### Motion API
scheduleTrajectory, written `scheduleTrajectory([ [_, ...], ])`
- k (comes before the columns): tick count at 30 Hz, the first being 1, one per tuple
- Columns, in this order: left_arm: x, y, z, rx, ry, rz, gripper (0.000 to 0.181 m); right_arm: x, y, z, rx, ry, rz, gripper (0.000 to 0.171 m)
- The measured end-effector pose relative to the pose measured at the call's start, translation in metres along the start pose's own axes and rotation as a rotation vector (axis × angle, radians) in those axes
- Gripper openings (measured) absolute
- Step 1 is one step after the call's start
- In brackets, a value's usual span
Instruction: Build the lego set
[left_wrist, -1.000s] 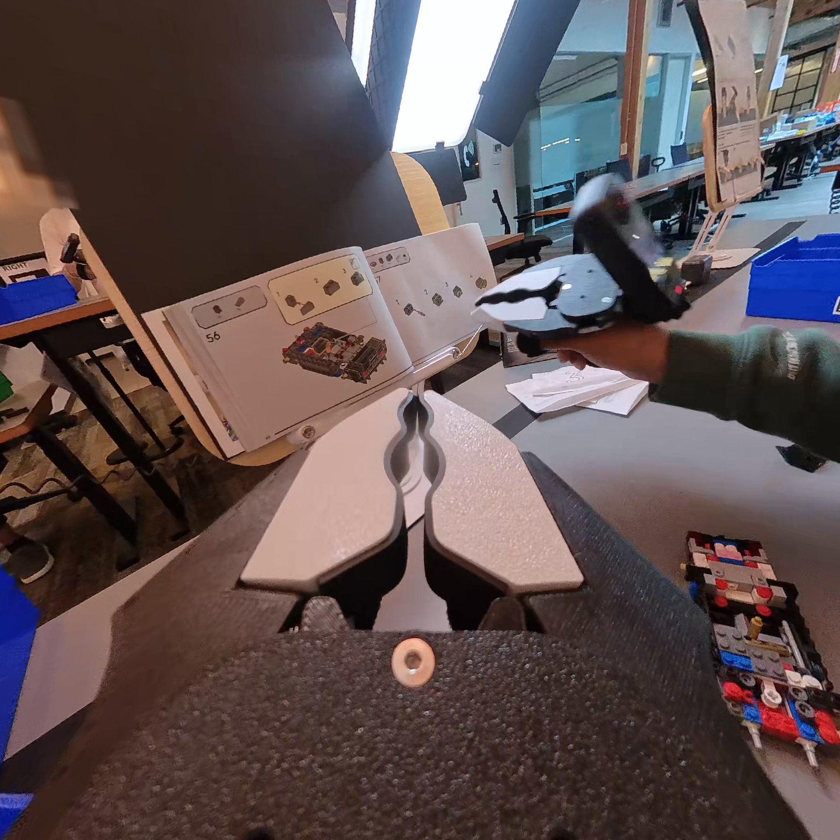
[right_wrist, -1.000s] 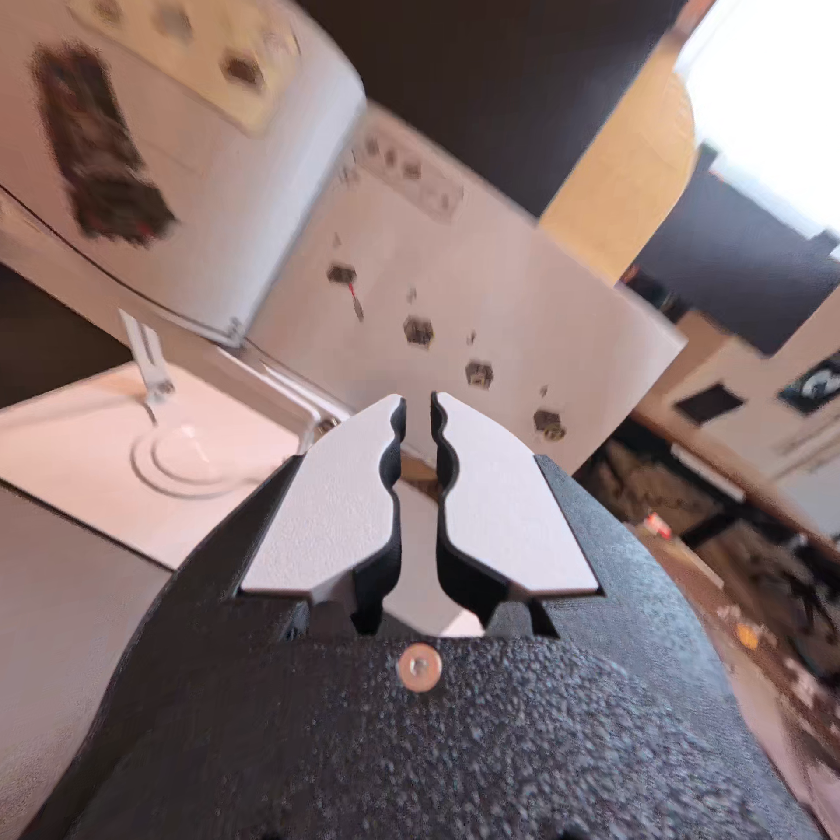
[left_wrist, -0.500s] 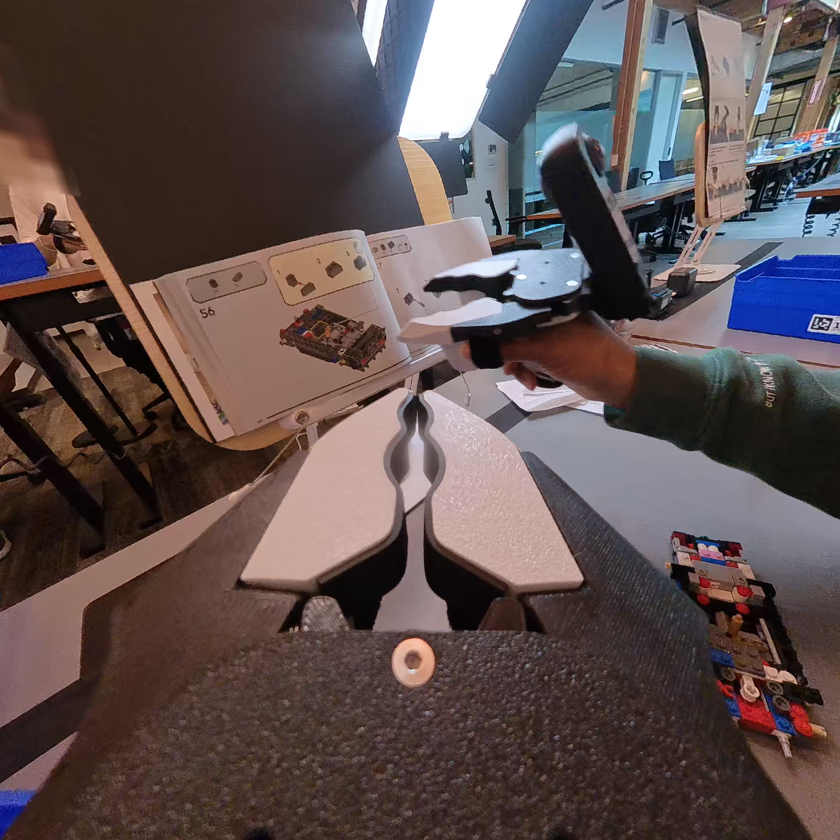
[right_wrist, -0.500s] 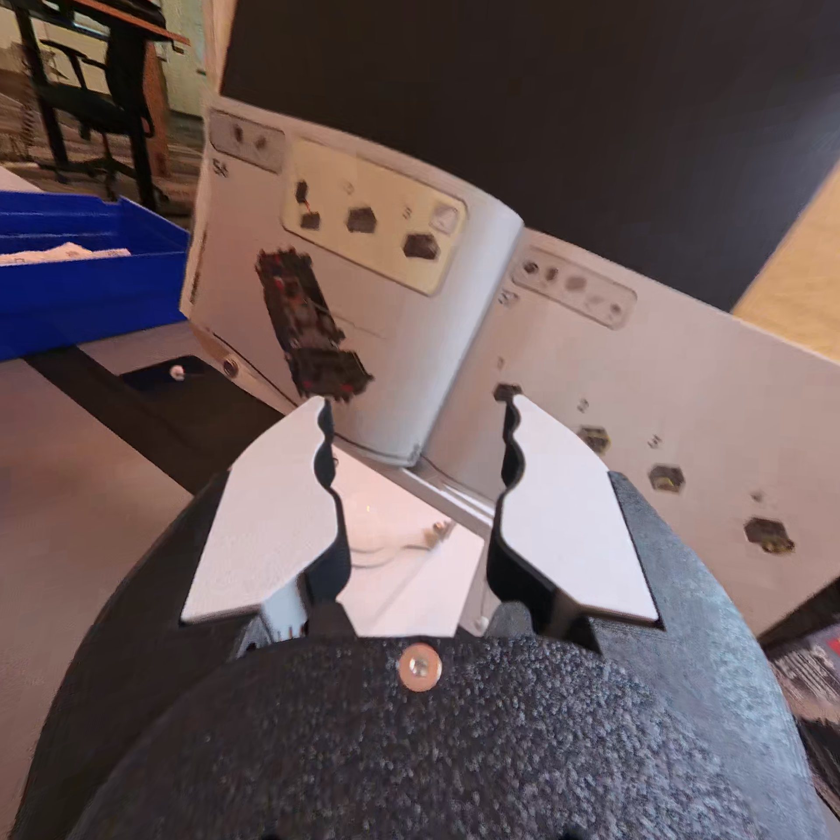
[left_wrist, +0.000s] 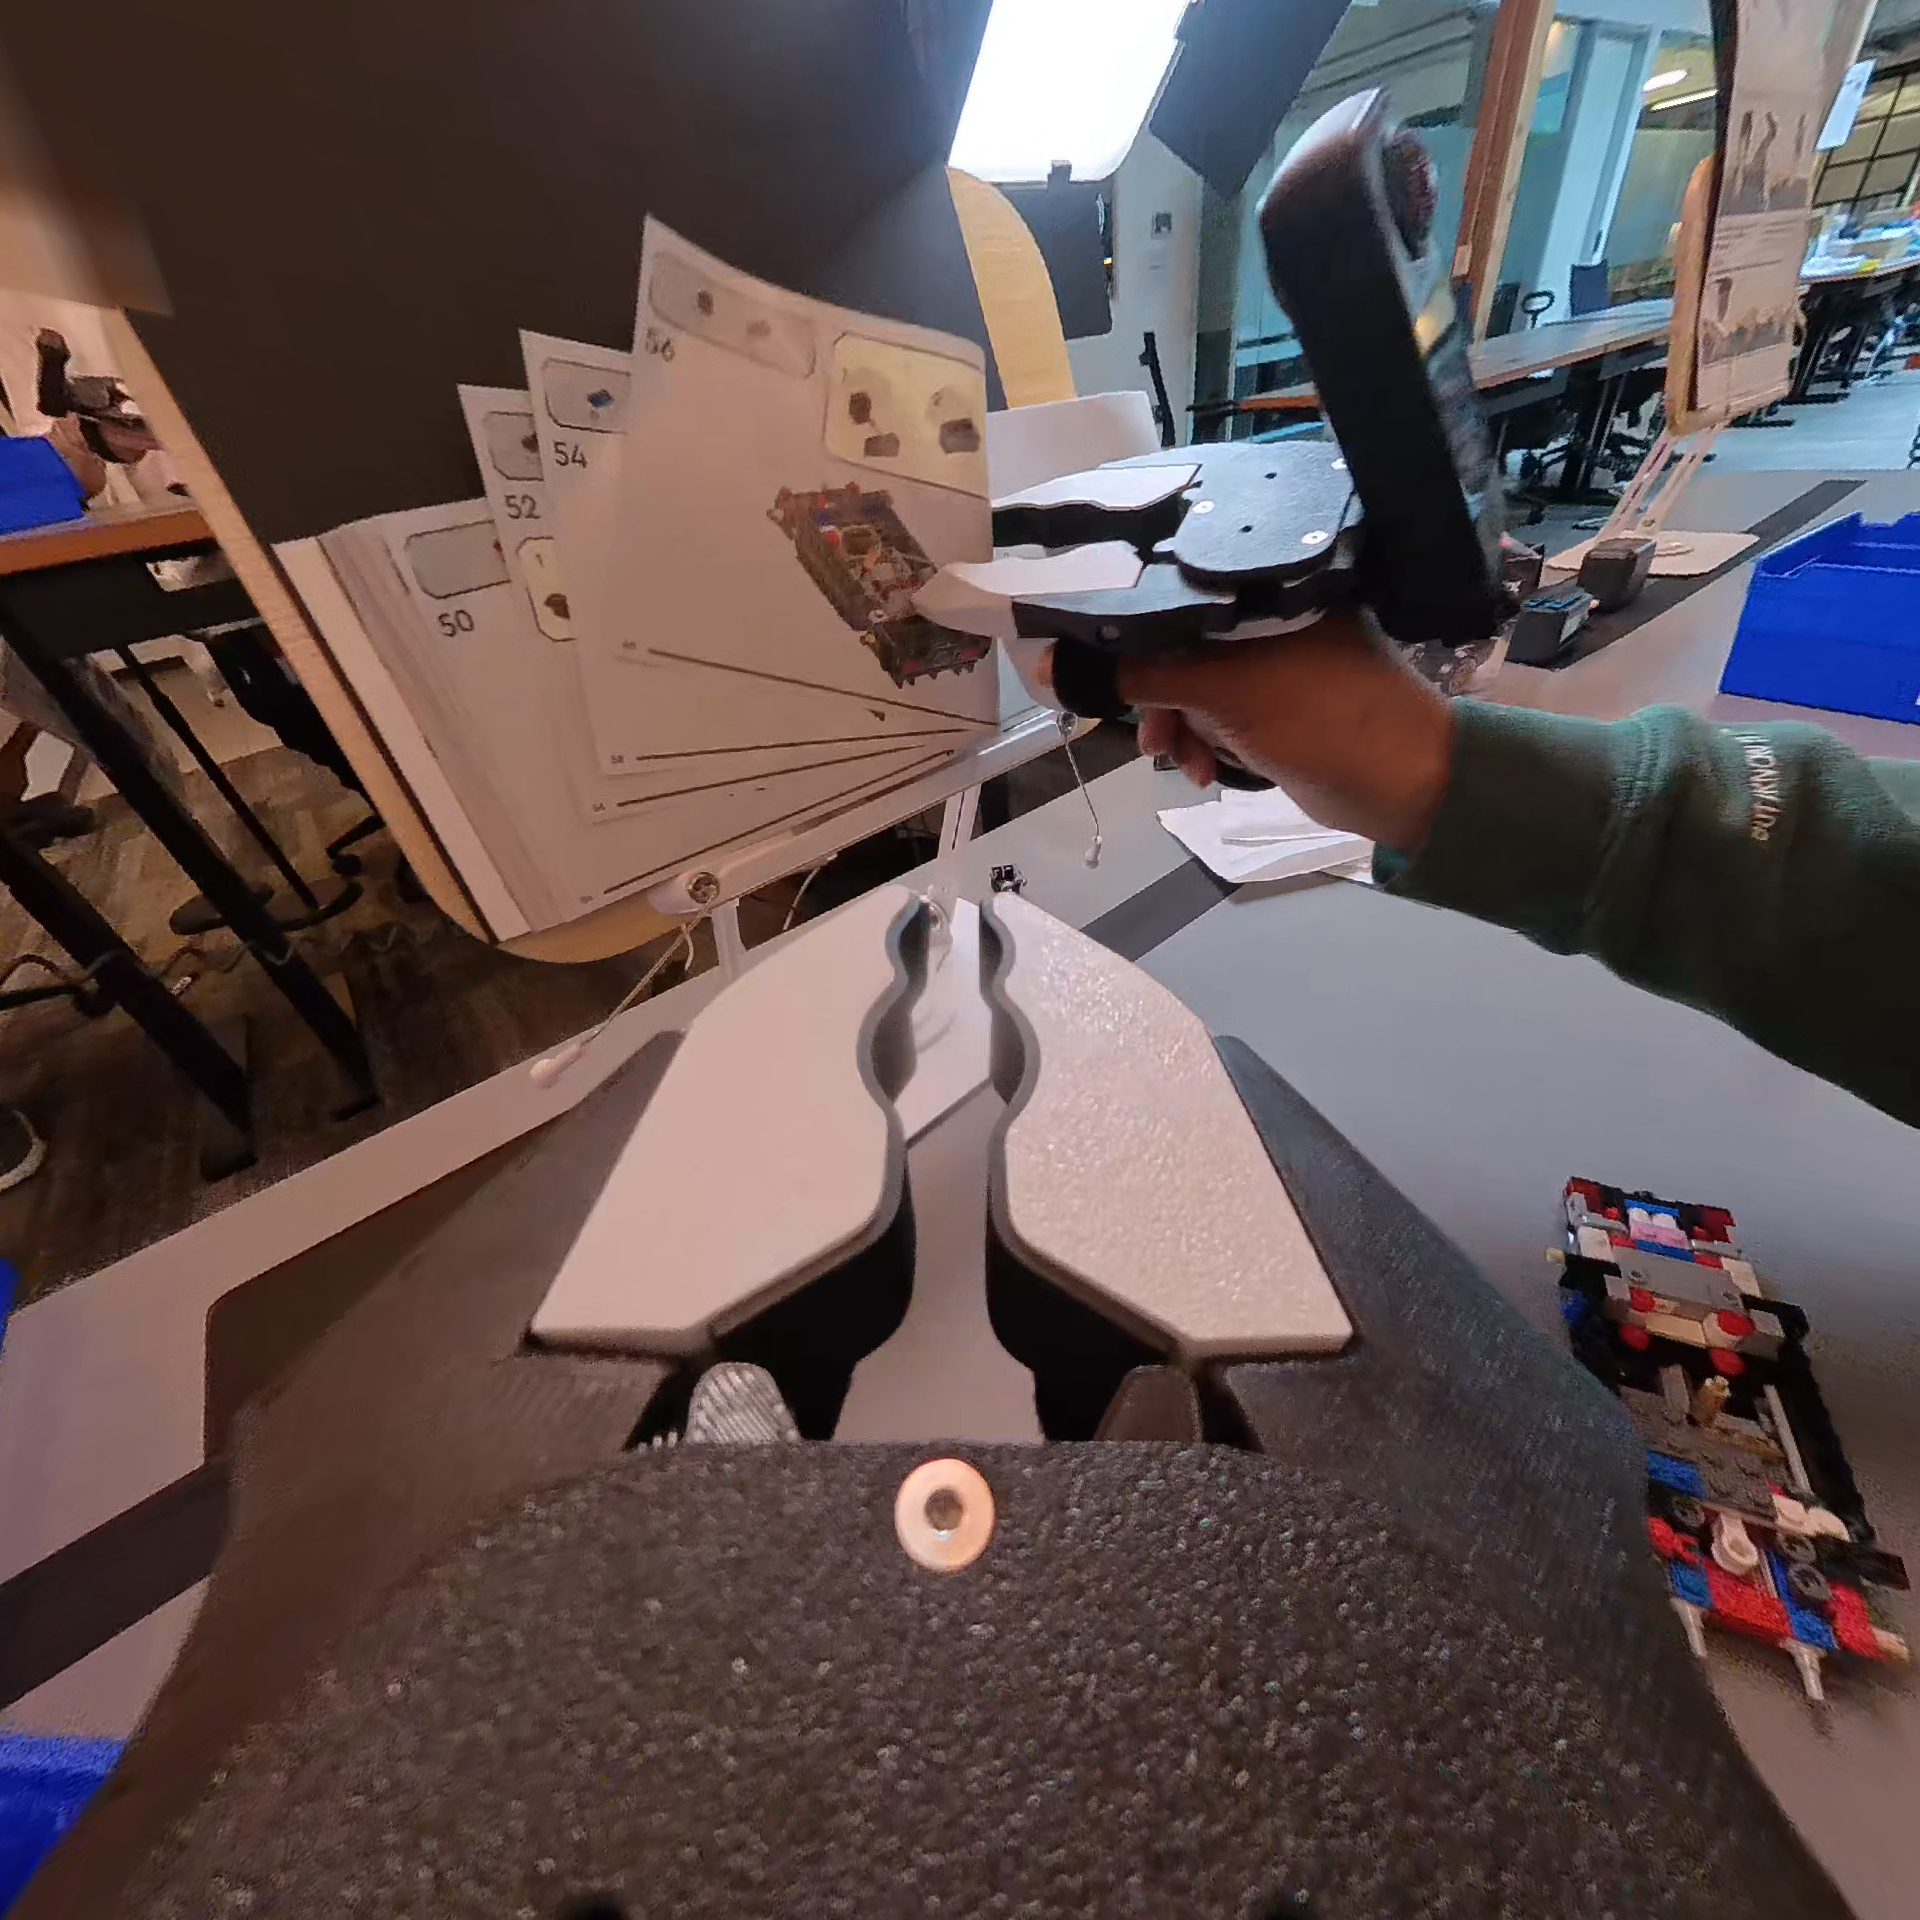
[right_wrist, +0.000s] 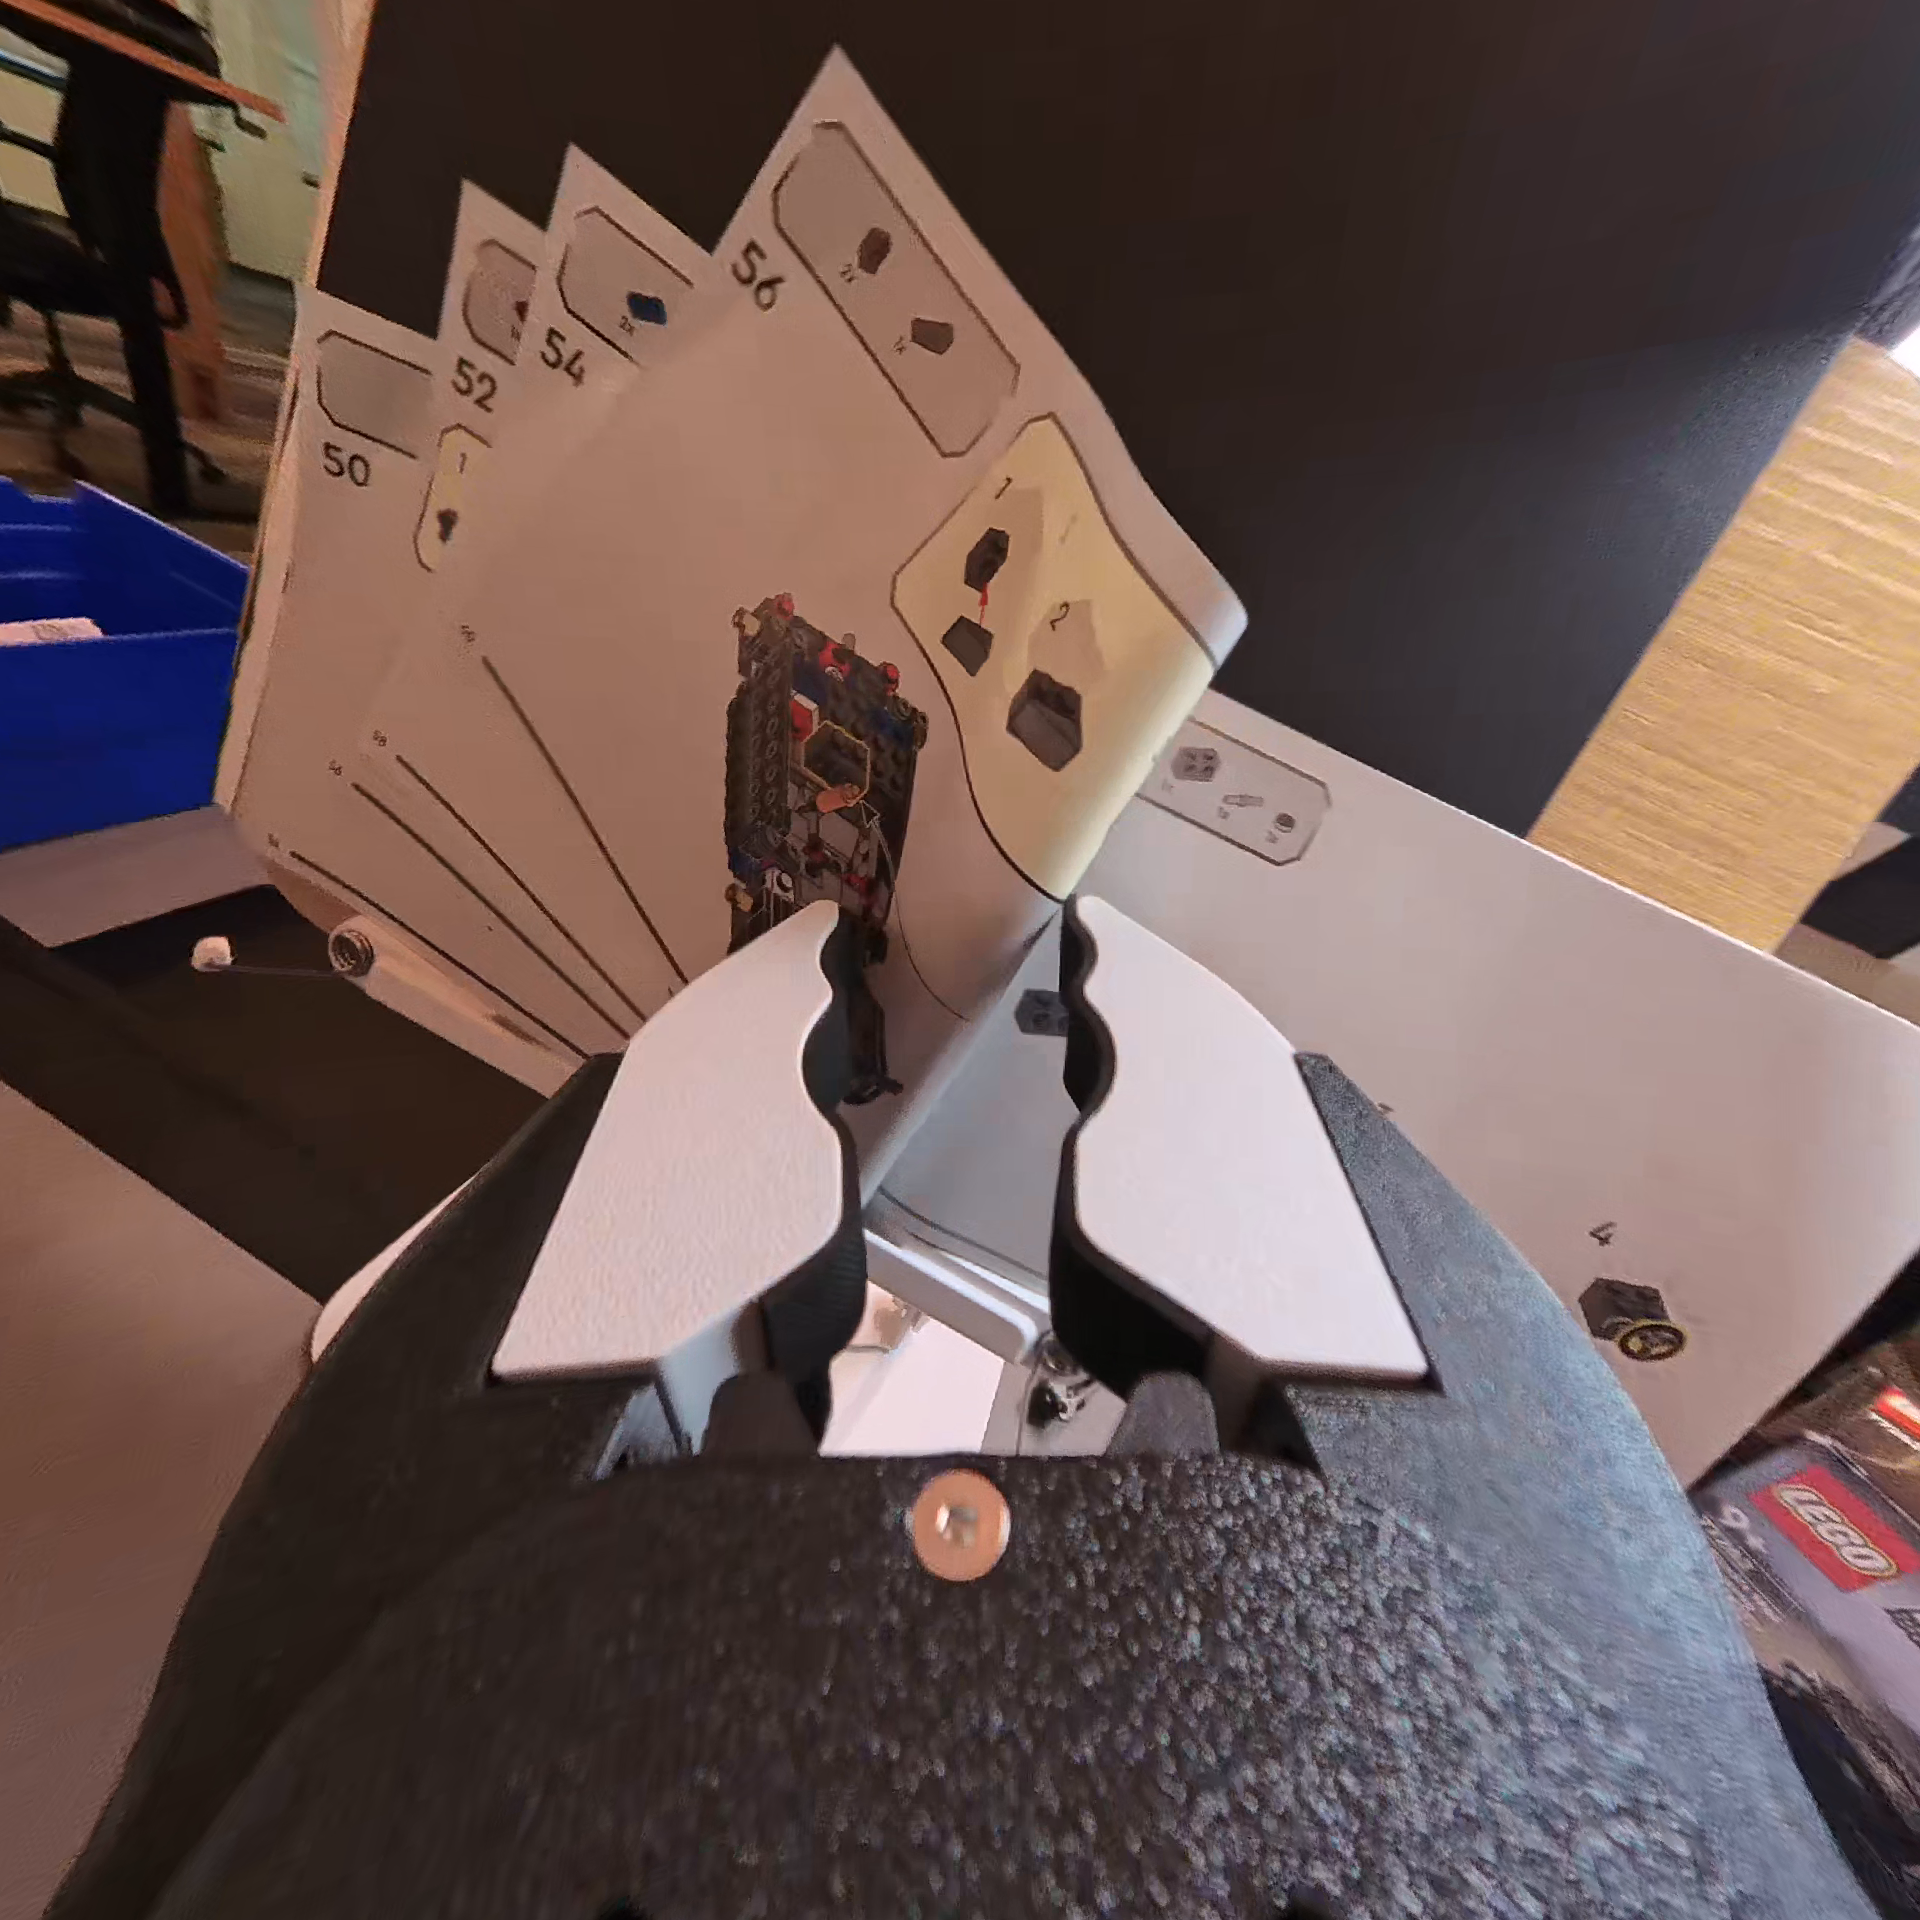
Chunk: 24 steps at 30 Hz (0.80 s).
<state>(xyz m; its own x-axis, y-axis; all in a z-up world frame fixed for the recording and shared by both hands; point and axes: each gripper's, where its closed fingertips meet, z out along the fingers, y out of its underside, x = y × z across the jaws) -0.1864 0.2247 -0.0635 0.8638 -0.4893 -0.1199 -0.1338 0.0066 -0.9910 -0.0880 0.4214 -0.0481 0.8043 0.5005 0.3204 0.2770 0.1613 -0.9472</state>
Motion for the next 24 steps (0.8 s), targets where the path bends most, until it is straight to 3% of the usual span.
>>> scheduleTrajectory([
  [5,-0.006,-0.012,0.044,-0.047,0.0,-0.002,0.033,0.017,0.01,-0.008,-0.012,-0.032,0.044,0.033],
  [13,-0.015,-0.018,0.148,-0.18,0.055,0.049,0.061,0.041,0.024,-0.018,-0.032,-0.051,0.054,0.022],
  [16,0.0,-0.02,0.171,-0.185,0.105,0.035,0.053,0.052,0.033,-0.021,-0.051,-0.046,0.068,0.021],
  [18,0.023,-0.022,0.181,-0.169,0.2,0.038,0.026,0.062,0.038,-0.026,-0.052,-0.034,0.103,0.019],
  [21,0.048,-0.024,0.194,-0.137,0.238,0.082,0.001,0.076,0.032,-0.042,0.006,-0.041,0.21,0.019],
  [24,0.077,-0.031,0.204,-0.087,0.306,0.093,0.006,0.083,0.003,-0.072,0.163,-0.109,0.301,0.026],
])
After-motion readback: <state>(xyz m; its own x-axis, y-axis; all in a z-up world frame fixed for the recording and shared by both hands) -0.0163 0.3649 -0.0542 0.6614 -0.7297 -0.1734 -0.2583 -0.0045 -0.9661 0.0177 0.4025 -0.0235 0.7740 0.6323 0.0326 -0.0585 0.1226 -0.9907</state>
